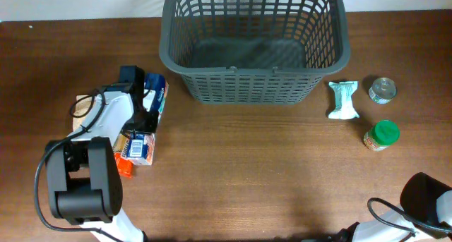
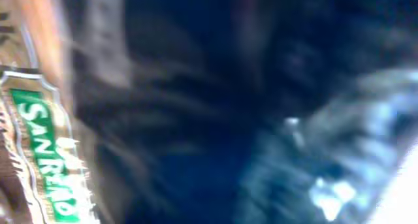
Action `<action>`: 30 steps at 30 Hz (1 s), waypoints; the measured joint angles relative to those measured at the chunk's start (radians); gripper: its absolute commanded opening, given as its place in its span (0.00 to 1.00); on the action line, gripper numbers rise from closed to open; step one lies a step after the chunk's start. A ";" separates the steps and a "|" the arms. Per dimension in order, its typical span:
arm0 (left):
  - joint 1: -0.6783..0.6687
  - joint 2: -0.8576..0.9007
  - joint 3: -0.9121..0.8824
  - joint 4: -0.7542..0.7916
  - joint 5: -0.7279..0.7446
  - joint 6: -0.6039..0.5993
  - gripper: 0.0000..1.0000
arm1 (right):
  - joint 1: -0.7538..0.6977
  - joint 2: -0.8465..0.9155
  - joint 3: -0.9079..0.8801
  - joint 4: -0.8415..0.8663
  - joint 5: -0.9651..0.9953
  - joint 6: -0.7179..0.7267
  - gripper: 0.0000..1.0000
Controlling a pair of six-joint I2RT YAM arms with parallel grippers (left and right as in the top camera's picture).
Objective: Pack container
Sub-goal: 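Grasp the blue pasta box with the left gripper and lift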
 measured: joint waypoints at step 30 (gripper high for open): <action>-0.224 -0.015 1.302 -0.246 0.060 0.464 0.02 | 0.000 0.001 0.000 -0.003 0.000 0.000 0.99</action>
